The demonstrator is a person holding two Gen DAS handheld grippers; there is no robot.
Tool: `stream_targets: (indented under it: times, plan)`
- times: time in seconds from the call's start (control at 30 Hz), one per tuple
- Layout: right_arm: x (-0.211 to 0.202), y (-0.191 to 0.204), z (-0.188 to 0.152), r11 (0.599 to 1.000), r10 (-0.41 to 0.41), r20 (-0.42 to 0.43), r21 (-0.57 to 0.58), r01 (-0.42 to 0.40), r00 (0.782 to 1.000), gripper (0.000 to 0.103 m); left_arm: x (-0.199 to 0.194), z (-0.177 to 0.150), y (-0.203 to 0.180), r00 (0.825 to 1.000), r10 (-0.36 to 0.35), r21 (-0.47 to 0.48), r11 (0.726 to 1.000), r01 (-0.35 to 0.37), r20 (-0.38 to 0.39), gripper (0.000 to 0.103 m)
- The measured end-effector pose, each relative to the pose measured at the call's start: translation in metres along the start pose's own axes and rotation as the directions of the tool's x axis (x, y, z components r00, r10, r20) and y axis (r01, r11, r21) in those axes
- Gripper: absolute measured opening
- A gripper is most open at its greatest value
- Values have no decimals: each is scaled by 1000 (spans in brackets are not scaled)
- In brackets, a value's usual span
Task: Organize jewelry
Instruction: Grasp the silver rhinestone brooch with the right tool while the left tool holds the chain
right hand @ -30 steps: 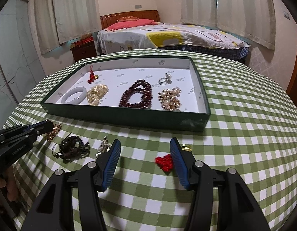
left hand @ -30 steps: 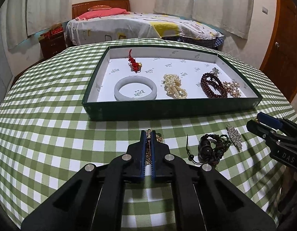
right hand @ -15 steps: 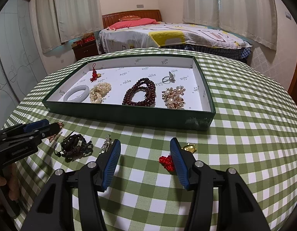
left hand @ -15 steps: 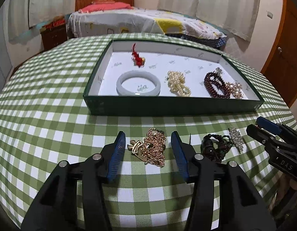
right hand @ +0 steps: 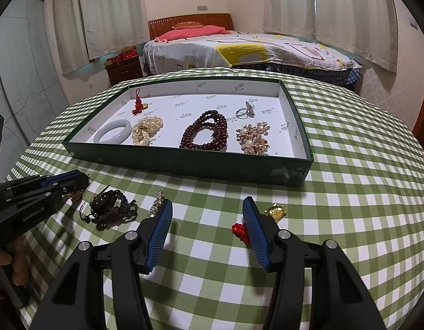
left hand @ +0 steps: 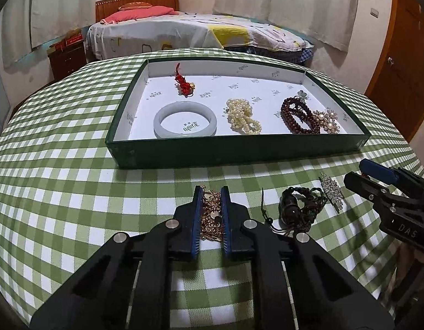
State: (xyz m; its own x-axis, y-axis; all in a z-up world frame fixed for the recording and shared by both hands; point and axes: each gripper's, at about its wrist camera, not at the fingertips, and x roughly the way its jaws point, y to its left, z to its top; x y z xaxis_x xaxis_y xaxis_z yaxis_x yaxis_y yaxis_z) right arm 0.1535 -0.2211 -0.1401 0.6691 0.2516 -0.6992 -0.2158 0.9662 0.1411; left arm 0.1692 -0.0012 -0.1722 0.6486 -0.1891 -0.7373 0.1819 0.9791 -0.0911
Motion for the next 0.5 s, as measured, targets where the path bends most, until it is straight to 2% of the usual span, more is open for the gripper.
stream_targets:
  times: [0.5]
  plan:
    - [3,16,3,999,38,-11,-21,-38,999,53,-14,1,2,999,21,3,1000,-21,36,13]
